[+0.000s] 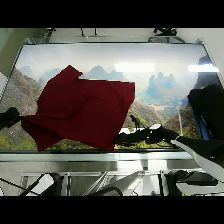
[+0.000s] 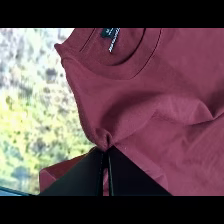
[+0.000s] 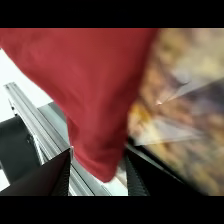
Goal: Fold the shirts.
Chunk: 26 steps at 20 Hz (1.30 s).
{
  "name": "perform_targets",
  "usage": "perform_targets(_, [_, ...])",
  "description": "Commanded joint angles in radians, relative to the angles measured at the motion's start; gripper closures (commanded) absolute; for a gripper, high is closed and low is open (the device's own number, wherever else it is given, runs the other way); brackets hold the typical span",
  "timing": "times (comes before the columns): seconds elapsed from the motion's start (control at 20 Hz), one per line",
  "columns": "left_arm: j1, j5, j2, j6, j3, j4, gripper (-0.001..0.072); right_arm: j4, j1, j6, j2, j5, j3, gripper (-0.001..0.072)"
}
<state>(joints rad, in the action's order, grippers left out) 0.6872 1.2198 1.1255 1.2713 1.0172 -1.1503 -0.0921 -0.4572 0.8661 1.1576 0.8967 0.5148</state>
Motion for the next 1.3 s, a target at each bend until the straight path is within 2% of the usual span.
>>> perform_targets(0.0, [0.001, 0.0, 0.0, 0.0, 0.001, 0.0, 0.0698, 0.061, -0.097, -0.029, 0.016, -0.097, 0.022, 0.028])
perform_targets(0.05, [0.001, 0.0, 0.0, 0.0, 0.001, 0.0, 0.0698, 0.06, -0.101, -0.029, 0.016, -0.096, 0.04, 0.0282])
perform_targets(0.1, [0.001, 0.001, 0.0, 0.001, 0.001, 0.002, 0.0698, 0.06, -0.101, -0.03, 0.016, -0.093, 0.06, 0.0332])
perform_targets(0.15, [0.001, 0.001, -0.001, 0.0, 0.001, 0.01, 0.0698, 0.061, -0.101, -0.048, 0.013, -0.07, 0.083, 0.054])
perform_targets(0.2, [0.001, 0.0, -0.006, 0.0, 0.001, 0.044, 0.0698, 0.061, -0.101, -0.059, 0.003, -0.024, 0.115, 0.0612])
perform_targets(0.3, [0.001, -0.011, -0.04, -0.044, 0.008, 0.17, 0.0698, 0.039, -0.099, -0.047, -0.06, 0.043, 0.202, 0.069])
perform_targets(0.35, [0.001, -0.009, -0.066, -0.068, 0.033, 0.25, 0.0698, -0.009, -0.092, -0.01, -0.11, 0.046, 0.26, 0.0689])
perform_targets(0.5, [0.001, 0.019, -0.15, -0.147, 0.158, 0.56, 0.0698, -0.291, 0.011, 0.138, -0.278, 0.049, 0.547, 0.069])
perform_targets(0.65, [0.002, -0.018, -0.225, -0.232, 0.313, 0.901, 0.0698, -0.501, 0.19, 0.215, -0.38, 0.09, 0.904, 0.069])
perform_targets(0.8, [0.002, -0.092, -0.28, -0.249, 0.471, 1.112, 0.0698, -0.588, 0.393, 0.269, -0.407, 0.179, 1.252, 0.069])
perform_targets(1.0, [0.016, -0.156, -0.372, -0.253, 0.7, 1.093, 0.0699, -0.652, 0.527, 0.291, -0.407, 0.257, 1.582, 0.0691])
perform_targets(1.05, [0.04, -0.208, -0.393, -0.239, 0.755, 1.009, 0.0699, -0.706, 0.533, 0.292, -0.413, 0.256, 1.624, 0.069])
perform_targets(1.15, [0.084, -0.261, -0.414, -0.114, 0.856, 0.69, 0.0699, -0.825, 0.533, 0.332, -0.429, 0.257, 1.645, 0.069])
perform_targets(1.2, [0.085, -0.228, -0.408, -0.059, 0.89, 0.53, 0.0699, -0.892, 0.533, 0.358, -0.426, 0.266, 1.643, 0.069])
perform_targets(1.25, [0.068, -0.175, -0.389, -0.039, 0.907, 0.43, 0.0699, -0.93, 0.533, 0.365, -0.408, 0.282, 1.642, 0.069])
